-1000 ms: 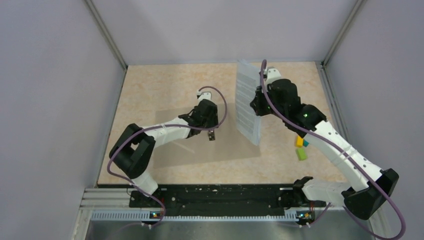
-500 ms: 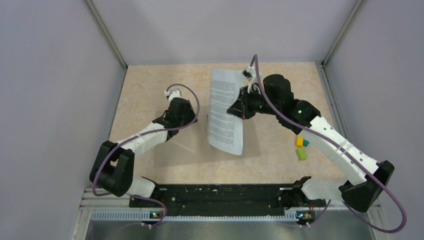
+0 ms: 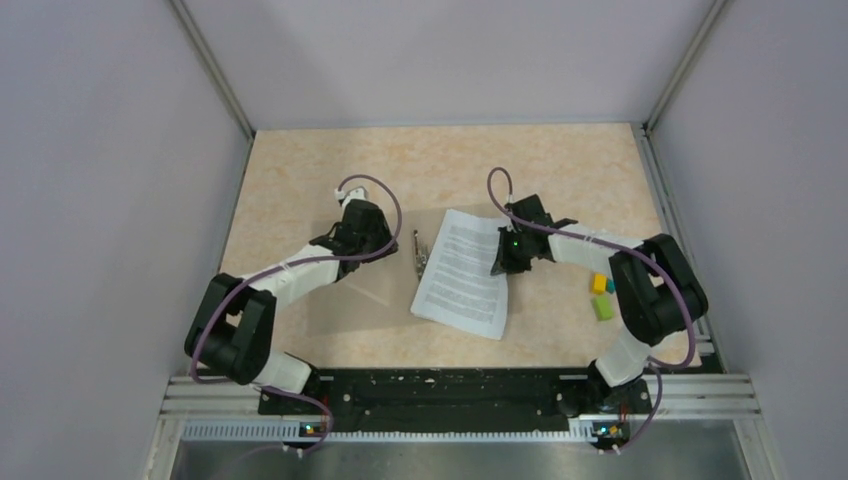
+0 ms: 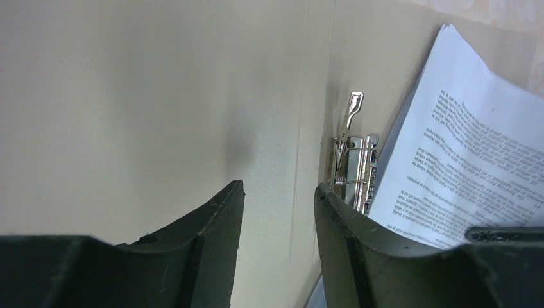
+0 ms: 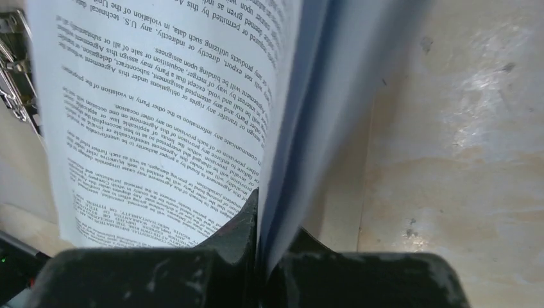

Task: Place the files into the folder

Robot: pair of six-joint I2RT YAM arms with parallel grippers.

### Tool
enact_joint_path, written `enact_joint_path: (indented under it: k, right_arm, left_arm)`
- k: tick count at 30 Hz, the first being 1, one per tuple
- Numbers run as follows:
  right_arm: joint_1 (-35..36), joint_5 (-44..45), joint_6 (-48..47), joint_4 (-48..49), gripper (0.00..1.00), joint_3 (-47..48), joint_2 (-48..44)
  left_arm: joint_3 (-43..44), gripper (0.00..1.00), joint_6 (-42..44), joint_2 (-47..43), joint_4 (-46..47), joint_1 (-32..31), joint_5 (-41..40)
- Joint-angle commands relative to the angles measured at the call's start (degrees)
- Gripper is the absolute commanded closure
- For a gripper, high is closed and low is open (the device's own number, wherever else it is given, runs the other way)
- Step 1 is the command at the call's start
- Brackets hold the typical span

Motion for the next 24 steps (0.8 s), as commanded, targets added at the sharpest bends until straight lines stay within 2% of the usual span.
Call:
enact_joint_path:
  k: [1, 11, 16, 24]
  right_arm:
    - [0.27, 9.90, -1.97, 3.07, 1.00, 2.14, -3.03]
    - [5.78, 16.30, -10.14, 2.44, 1.00, 5.80, -4.42]
    - [8.98, 20.28, -15.61, 1.64, 1.00, 7.62, -3.03]
    - [9.96, 19.60, -21.65, 2.75, 1.00, 7.46, -2.81]
  left_arm:
    - [1.10, 0.52, -0.36, 0.78, 0.02, 0.01, 1.05]
    - [3.51, 0.65, 0.26, 5.97, -0.43, 0.01, 3.86]
    - [6.10, 0.67, 1.19, 8.42, -2.09, 0.01, 4.38]
    - [13.39, 0.73, 3.60, 15.06, -6.05, 0.02, 5.53]
